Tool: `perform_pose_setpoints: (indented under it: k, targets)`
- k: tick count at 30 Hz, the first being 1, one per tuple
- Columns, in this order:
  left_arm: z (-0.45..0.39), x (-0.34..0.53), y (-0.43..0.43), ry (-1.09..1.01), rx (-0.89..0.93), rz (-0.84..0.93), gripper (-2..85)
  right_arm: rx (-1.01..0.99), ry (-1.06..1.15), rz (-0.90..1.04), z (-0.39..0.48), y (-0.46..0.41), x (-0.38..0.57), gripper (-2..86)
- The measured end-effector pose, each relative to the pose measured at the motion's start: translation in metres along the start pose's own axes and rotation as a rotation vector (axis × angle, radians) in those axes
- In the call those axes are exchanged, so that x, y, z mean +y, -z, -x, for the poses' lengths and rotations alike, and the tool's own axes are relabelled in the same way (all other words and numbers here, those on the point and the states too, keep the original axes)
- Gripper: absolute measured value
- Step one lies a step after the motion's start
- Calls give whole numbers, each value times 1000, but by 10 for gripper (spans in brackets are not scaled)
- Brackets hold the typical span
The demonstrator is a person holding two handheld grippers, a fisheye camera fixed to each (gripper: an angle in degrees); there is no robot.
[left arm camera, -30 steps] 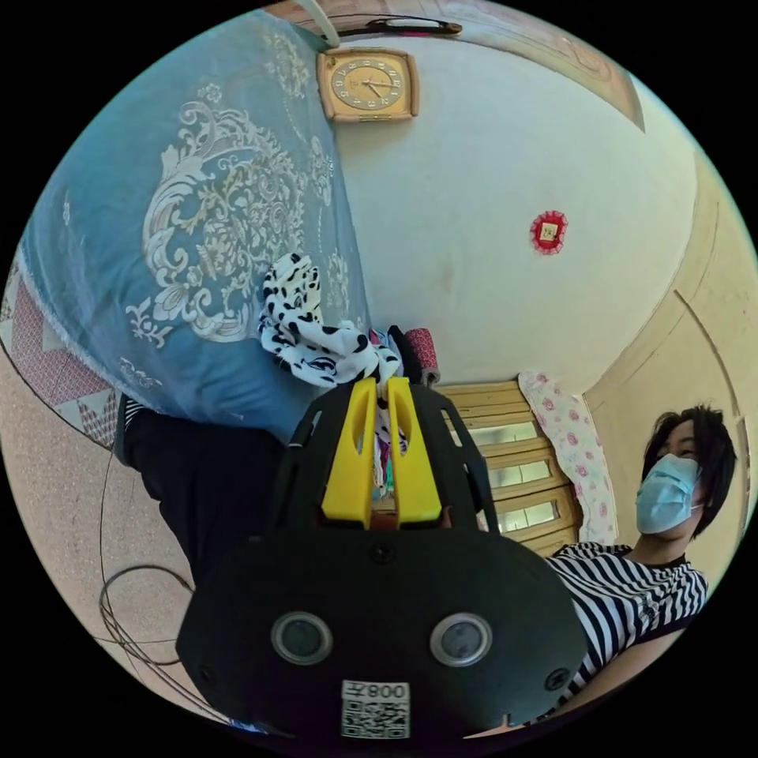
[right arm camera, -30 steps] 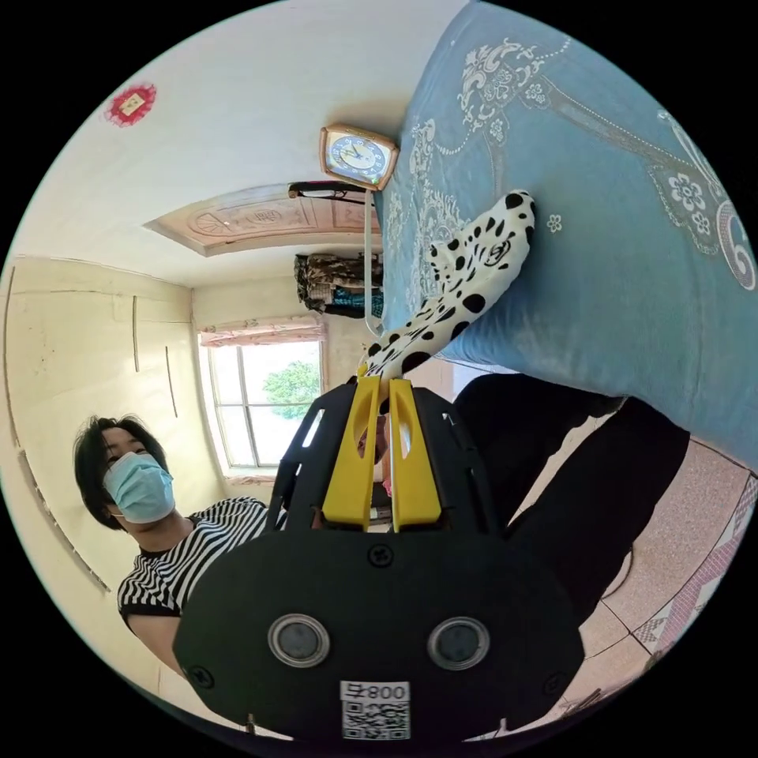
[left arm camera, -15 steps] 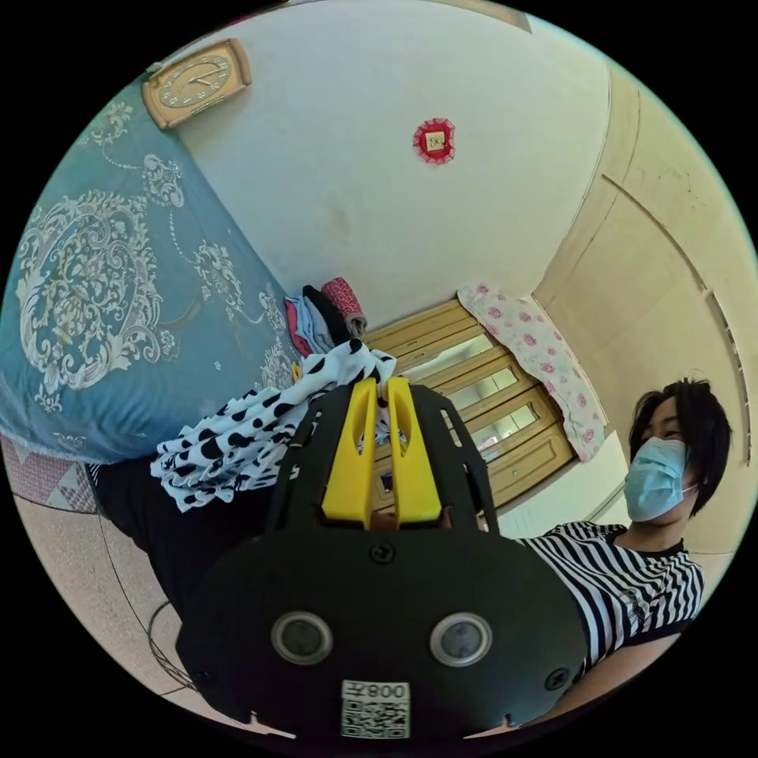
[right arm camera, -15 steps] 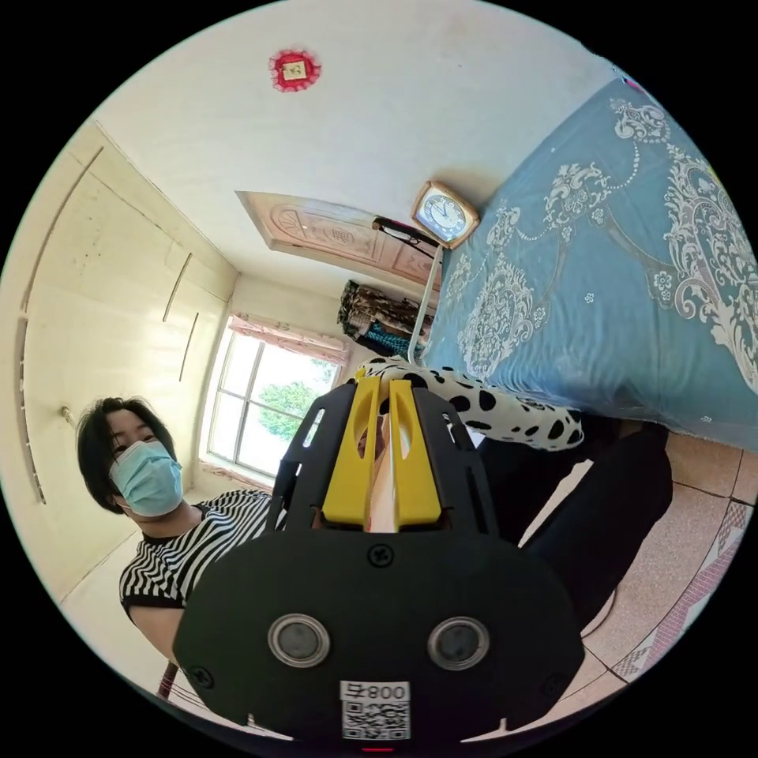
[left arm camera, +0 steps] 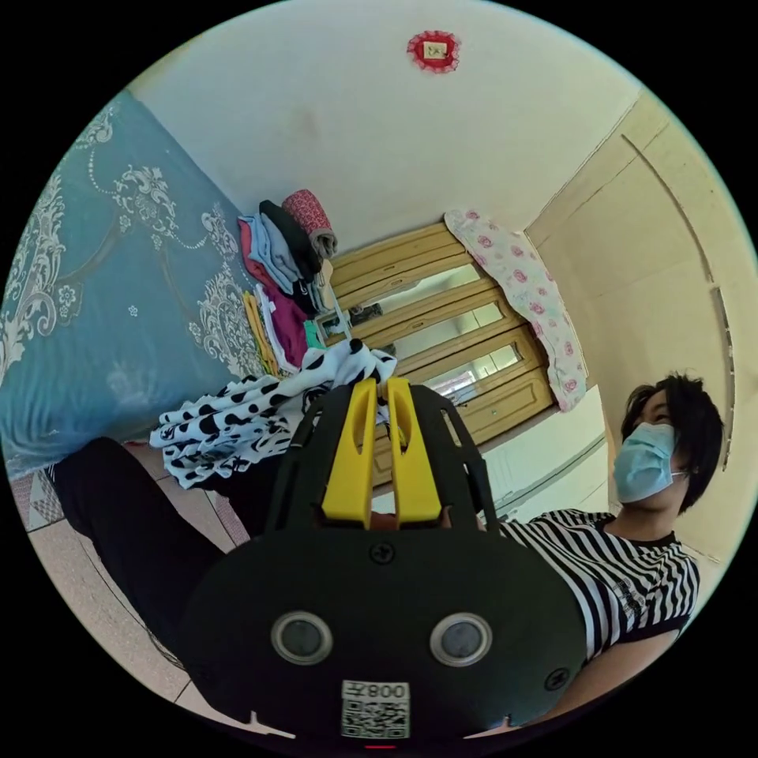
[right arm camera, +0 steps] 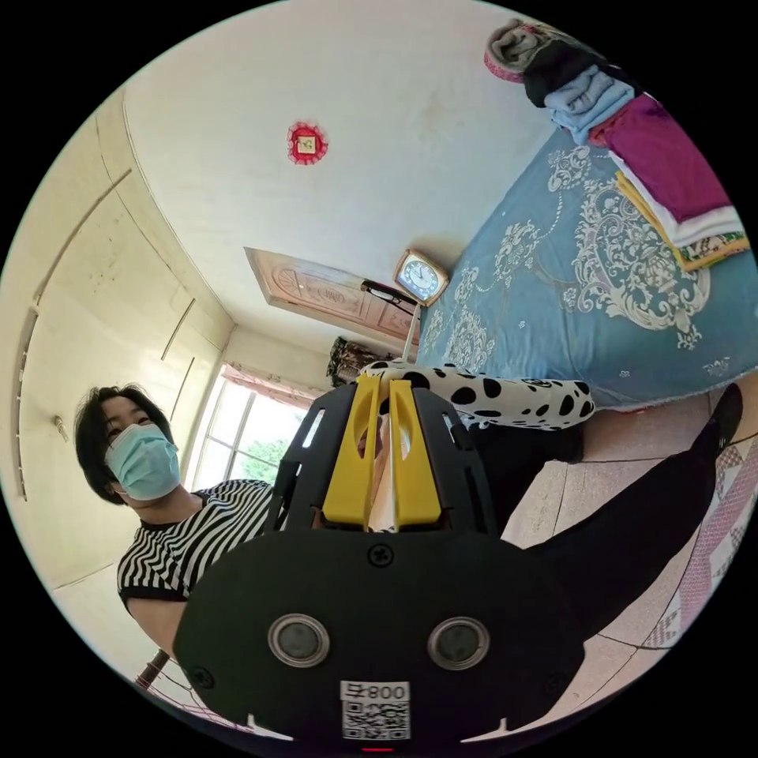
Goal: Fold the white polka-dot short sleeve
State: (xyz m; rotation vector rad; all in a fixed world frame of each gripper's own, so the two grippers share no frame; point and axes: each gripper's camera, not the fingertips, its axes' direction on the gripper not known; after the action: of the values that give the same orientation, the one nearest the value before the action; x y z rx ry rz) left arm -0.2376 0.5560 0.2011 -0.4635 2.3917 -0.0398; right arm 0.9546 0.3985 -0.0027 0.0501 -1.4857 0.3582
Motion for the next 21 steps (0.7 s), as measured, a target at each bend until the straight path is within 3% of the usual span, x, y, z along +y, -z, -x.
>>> perform_pose_setpoints:
  k: [5,12,21]
  targets:
    - [58,-34,-99,50,-33,93,28,17,-70,-58,-21,69,-24,19]
    - [138,-144,-257,23,-66,151,27,76,-37,-91,-21,176,-149,18]
    - [150,-298,-439,-309,-40,93,27,240,216,-182,65,326,-327,21]
